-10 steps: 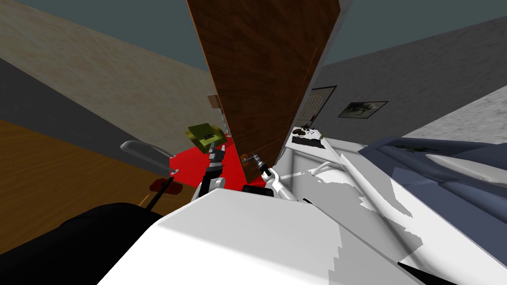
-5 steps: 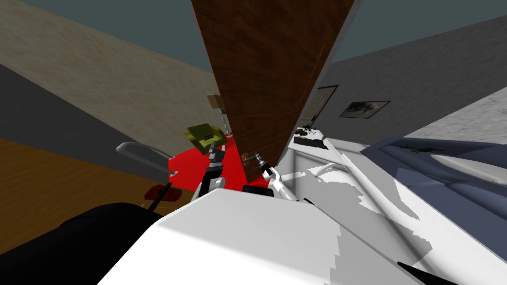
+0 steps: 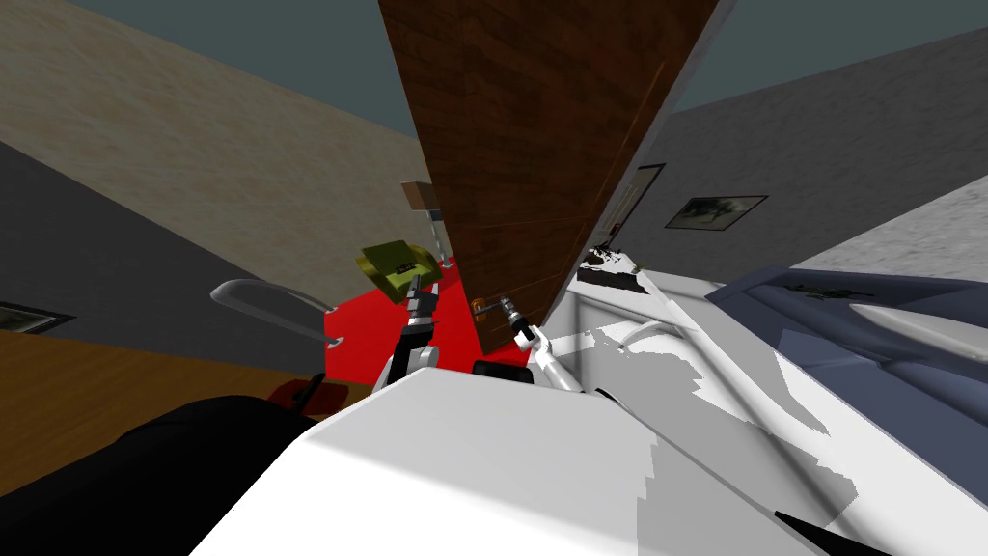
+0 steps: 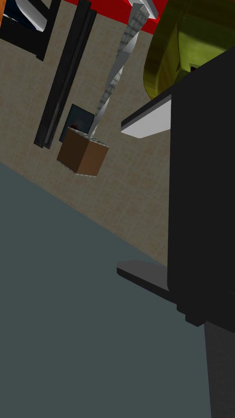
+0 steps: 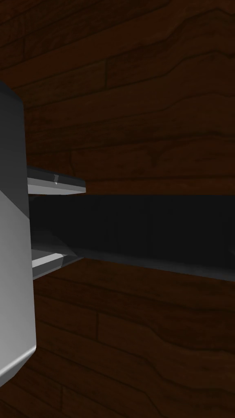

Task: Push the door open

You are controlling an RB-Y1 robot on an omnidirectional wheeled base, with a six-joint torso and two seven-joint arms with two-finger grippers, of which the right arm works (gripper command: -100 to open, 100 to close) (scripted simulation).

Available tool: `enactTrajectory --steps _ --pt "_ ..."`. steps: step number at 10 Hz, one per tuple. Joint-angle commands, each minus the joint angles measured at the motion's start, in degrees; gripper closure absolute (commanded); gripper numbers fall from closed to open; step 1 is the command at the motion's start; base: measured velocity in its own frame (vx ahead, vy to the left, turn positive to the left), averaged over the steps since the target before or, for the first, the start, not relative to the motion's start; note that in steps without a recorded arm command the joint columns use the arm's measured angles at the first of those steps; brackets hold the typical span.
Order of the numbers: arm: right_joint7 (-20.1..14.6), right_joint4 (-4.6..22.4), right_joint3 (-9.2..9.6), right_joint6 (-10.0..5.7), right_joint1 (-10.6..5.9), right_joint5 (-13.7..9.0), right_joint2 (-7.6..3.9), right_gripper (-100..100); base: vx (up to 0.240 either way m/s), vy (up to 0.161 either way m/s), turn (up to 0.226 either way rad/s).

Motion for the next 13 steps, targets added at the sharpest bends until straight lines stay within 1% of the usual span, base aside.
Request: enactTrajectory --steps 1,7,8,9,10,11,13 --pt "0.2 0.5 -1.85 -0.02 -0.28 0.3 -0.09 100 0.057 0.086 -0.016" --pt "0.1 1.2 -5.67 -0.19 -0.41 1.3 0.72 100 0.049 0.079 -0.013" --pt "0.1 1.4 -6.86 -0.25 -0.46 1.6 1.11 100 0.062 0.115 -0.012" --pt "0.1 1.5 -7.45 -0.27 -0.48 1.8 1.3 100 0.054 0.111 -0.014" --pt "0.0 1.7 -8.58 -0.32 -0.52 2.1 1.72 100 0.056 0.103 -0.001" --pt "0.0 1.8 -9.12 -0.35 -0.54 2.2 1.95 100 0.05 0.105 -0.03" --pt "0.0 2.2 -11.13 -0.44 -0.61 2.8 2.88 100 0.057 0.135 -0.027"
